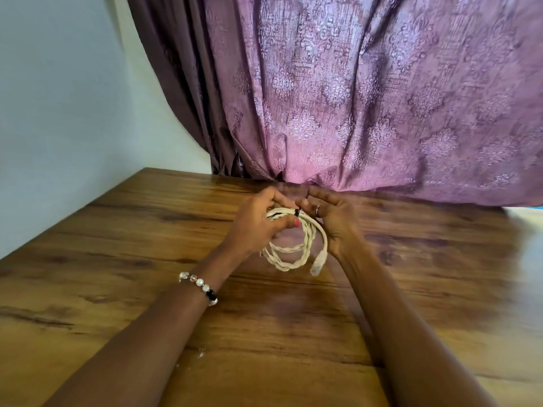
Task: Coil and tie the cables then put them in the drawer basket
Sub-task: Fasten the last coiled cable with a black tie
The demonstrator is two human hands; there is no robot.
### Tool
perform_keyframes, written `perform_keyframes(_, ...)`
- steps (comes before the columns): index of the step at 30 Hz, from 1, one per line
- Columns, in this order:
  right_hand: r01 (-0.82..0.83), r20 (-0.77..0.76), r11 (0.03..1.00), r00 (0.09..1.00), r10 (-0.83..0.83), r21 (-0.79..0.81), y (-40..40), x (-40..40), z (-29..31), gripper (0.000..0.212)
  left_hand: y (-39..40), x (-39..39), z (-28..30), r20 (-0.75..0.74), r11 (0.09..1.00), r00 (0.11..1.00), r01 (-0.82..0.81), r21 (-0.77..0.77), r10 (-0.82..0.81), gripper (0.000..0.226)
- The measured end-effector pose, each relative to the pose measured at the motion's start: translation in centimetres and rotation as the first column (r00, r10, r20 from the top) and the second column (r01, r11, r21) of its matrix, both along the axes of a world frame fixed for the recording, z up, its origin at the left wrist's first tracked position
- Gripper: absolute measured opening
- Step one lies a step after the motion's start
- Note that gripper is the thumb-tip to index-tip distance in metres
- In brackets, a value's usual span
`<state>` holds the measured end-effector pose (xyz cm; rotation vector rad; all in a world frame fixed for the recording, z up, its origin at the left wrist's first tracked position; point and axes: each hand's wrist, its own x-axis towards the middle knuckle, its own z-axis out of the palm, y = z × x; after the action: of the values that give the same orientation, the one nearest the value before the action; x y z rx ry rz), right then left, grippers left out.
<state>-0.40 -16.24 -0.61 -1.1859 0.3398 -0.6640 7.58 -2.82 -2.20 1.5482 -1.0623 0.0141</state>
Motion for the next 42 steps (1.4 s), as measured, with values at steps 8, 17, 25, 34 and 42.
perform_keyframes(8,0.126,-0.042,0.901,0.987,-0.157,-0.415,0.2,-0.7,1.0,0.011,-0.1,-0.1,0.0,-0.189,0.989,0.974,0.139,0.044,-0.128,0.009)
perform_keyframes(17,0.170,-0.009,0.910,0.982,-0.187,-0.378,0.8,-0.5,1.4,0.009,-0.1,0.4,-0.1,-0.222,0.994,0.969,0.106,-0.006,-0.105,0.004)
perform_keyframes(25,0.101,0.026,0.776,0.994,-0.108,-0.623,1.8,-0.1,1.3,0.019,-1.5,0.2,-1.3,-0.163,0.981,0.974,-0.174,-0.091,0.157,0.007)
perform_keyframes(34,0.127,0.055,0.718,0.991,-0.122,-0.685,2.3,0.9,0.4,0.015,-1.4,-0.3,0.0,-0.463,0.946,0.881,-0.225,-0.232,0.096,0.014)
perform_keyframes(42,0.067,0.142,0.827,0.990,0.016,-0.559,1.9,1.0,0.2,0.030,-0.9,-0.4,0.7,-0.629,0.947,0.776,-0.235,-0.219,0.047,0.017)
